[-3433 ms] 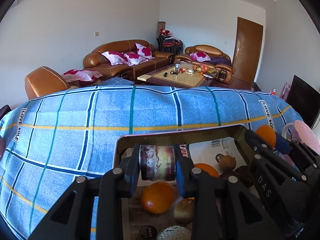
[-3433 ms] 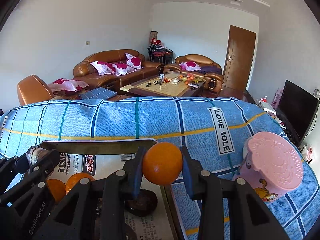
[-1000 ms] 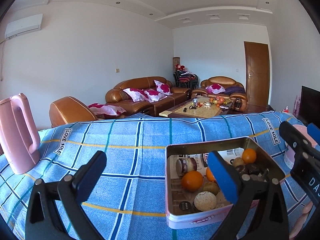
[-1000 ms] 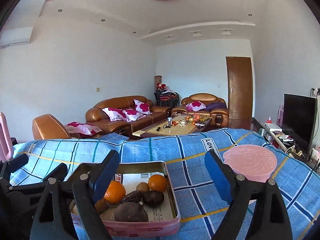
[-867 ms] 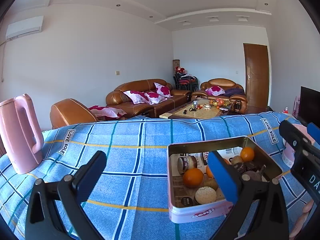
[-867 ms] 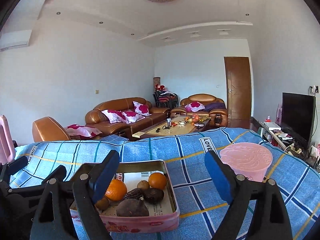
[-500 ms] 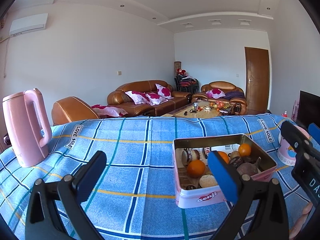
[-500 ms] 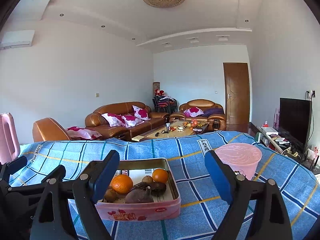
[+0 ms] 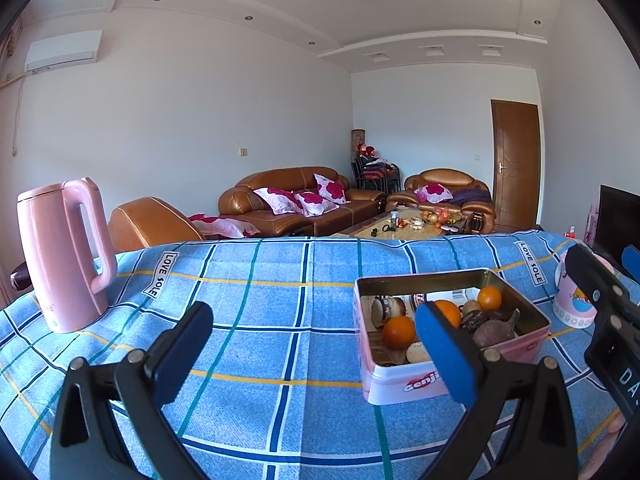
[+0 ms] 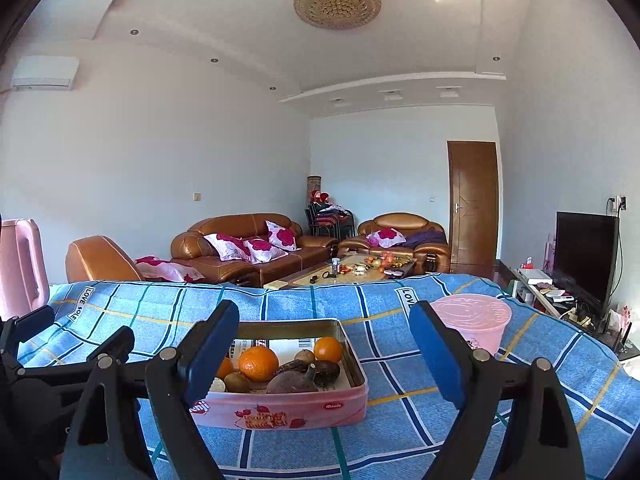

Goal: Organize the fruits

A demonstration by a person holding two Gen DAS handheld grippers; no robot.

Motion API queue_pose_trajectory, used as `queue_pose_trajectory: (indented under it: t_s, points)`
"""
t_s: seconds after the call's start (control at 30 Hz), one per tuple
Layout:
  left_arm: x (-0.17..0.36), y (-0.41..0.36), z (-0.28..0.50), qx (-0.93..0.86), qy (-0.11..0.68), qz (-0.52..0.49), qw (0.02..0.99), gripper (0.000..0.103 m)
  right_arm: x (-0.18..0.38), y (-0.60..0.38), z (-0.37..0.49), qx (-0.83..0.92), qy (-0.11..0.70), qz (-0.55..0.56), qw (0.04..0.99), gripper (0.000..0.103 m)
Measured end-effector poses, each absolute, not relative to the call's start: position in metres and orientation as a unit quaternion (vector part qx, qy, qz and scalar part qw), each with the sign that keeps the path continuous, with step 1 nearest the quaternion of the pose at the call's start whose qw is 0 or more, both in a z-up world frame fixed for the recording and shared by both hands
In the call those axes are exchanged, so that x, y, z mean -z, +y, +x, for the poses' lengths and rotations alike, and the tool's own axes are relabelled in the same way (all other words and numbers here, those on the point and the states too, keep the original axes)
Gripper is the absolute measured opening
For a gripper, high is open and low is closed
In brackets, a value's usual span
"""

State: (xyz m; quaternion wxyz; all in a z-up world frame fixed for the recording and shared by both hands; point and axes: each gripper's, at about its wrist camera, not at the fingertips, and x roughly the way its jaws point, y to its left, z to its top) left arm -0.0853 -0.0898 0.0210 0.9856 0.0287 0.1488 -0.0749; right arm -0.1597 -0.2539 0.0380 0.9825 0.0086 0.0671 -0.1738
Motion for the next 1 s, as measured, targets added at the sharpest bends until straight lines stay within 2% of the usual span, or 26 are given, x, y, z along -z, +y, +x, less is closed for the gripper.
queue_pose_trajectory:
  t_s: [1.0]
  points:
    - [-0.0194,-0.0874,-0.0821,0.068,0.157,0.026,0.985,0.103,-0.0369,-0.2560,-0.1577,0.178,0.079,0.018,0.981,0.088]
